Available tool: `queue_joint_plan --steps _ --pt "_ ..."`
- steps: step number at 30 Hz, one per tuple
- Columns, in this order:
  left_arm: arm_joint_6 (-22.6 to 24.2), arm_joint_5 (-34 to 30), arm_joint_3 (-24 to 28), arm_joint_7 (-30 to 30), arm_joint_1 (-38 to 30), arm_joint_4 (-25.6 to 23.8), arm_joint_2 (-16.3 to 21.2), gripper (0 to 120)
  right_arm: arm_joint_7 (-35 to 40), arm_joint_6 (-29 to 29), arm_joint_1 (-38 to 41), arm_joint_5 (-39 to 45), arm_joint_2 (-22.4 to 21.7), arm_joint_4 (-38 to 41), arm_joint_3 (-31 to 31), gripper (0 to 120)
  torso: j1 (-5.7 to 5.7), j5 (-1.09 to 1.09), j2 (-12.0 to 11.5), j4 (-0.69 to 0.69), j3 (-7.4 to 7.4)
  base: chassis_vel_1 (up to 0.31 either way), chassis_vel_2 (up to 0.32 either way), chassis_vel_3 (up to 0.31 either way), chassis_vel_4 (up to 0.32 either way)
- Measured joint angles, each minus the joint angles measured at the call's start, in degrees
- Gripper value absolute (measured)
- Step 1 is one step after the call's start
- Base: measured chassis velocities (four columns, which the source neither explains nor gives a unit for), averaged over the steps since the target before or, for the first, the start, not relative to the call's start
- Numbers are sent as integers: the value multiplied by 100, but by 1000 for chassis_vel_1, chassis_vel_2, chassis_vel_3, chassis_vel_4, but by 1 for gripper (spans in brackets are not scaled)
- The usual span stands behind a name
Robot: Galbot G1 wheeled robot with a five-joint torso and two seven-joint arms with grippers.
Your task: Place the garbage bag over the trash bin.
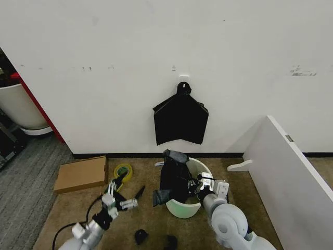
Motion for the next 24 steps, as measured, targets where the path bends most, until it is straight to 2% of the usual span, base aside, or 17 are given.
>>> queue_joint_plan --steps 4,10,11,13,16,18,21,24 --pt "937 -330 432 -626 -356 4 135 100 -173 127 -17 -240 -59 -41 -8 0 0 -1 0 0 0 0 0 0 0" --pt "1587 -427 862 -821 -680 63 263 100 -314 212 30 -543 -139 -92 -53 0 0 -1 0 1 0 0 0 0 0" --pt "1940 -427 1020 -991 -836 48 315 100 -385 269 27 -746 -156 -124 -73 0 0 0 0 1 0 0 0 0 0" --pt "2327 -403 1210 -1283 -1035 23 366 100 -462 315 4 -911 -172 -137 -97 0 0 -1 0 0 0 0 0 0 0" --pt "2439 -385 1277 -1395 -1110 23 387 100 -479 325 -4 -950 -174 -140 -103 0 0 -1 0 0 0 0 0 0 0" --pt "2711 -320 1478 -1687 -1318 32 446 100 -521 348 -32 -1072 -177 -155 -123 0 0 0 0 0 0 0 0 0 0" --pt "3188 -194 2069 -2134 -1921 237 559 98 -645 471 -70 -1406 -177 -211 -117 0 0 0 0 0 0 0 0 0 0" --pt "3334 -140 2331 -2259 -2199 379 583 98 -665 484 -72 -1434 -172 -212 -112 0 0 -1 0 -1 0 0 0 0 0"
